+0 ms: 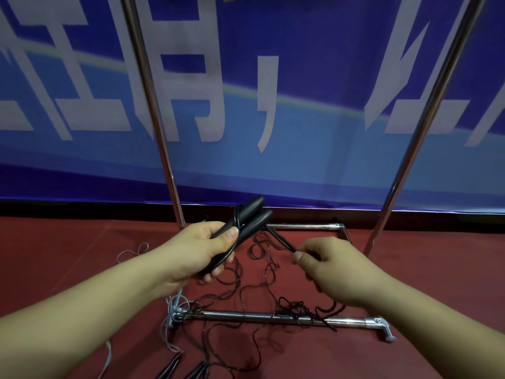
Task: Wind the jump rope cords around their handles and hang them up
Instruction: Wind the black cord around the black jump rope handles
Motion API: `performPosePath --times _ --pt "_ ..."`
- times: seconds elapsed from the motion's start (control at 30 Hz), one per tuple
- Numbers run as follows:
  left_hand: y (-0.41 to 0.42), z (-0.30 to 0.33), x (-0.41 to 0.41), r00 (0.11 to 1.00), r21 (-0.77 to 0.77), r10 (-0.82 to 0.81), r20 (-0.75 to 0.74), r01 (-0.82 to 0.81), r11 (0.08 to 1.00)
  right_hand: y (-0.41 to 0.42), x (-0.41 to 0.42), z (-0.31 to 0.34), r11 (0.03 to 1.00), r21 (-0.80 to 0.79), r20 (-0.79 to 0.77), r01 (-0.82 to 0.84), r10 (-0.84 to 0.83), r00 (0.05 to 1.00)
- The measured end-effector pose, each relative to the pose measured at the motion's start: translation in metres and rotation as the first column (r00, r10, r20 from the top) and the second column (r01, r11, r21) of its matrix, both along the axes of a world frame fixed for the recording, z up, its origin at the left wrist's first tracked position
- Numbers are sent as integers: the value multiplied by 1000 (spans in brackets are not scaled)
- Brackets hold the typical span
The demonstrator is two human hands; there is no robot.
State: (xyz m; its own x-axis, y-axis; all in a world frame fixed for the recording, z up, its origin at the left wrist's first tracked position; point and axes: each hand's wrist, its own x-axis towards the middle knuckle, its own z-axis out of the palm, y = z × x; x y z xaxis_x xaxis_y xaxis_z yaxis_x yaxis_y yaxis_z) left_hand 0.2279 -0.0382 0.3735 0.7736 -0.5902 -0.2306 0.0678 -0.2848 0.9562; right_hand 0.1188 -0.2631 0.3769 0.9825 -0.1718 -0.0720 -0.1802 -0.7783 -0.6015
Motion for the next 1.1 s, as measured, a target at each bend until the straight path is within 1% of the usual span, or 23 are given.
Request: performPosePath --times 0.13,0.27,0.3,0.37,0.43,0.5,0.6,0.7,0.83,0.97,1.1 --pt "0 -1 1 998 48 -8 70 4 999 -5 1 2 998 -7 -10 61 -61 998" --pt "0 -7 3 985 132 -17 169 -6 991 -1 -2 4 999 23 -38 49 -48 998" --pt "0 -9 4 982 159 -21 190 -10 987 -1 -2 4 996 69 -65 51 -47 997" --pt "0 -12 7 973 202 -22 231 -26 979 1 -5 5 972 225 -156 72 -37 987" --pt "0 -14 10 942 267 -49 332 -44 963 2 -7 7 927 362 -229 94 -9 973" --pt "0 -15 14 881 371 -108 461 -81 925 3 -7 8 880 458 -259 125 -2 966" --pt "4 -20 22 847 433 -91 524 -173 885 3 -8 13 819 548 -281 168 -9 960" --pt "9 -24 28 833 492 -86 547 -236 838 2 -8 16 819 536 -273 206 -62 960" --pt "15 -27 31 816 553 -101 570 -289 782 -2 -6 15 831 499 -224 245 -150 963" --pt "14 -28 30 825 587 -126 551 -276 761 -9 -6 14 890 402 -232 215 -129 964" --pt "10 -27 27 829 593 -142 541 -256 763 -10 -8 10 877 434 -266 208 -96 959"
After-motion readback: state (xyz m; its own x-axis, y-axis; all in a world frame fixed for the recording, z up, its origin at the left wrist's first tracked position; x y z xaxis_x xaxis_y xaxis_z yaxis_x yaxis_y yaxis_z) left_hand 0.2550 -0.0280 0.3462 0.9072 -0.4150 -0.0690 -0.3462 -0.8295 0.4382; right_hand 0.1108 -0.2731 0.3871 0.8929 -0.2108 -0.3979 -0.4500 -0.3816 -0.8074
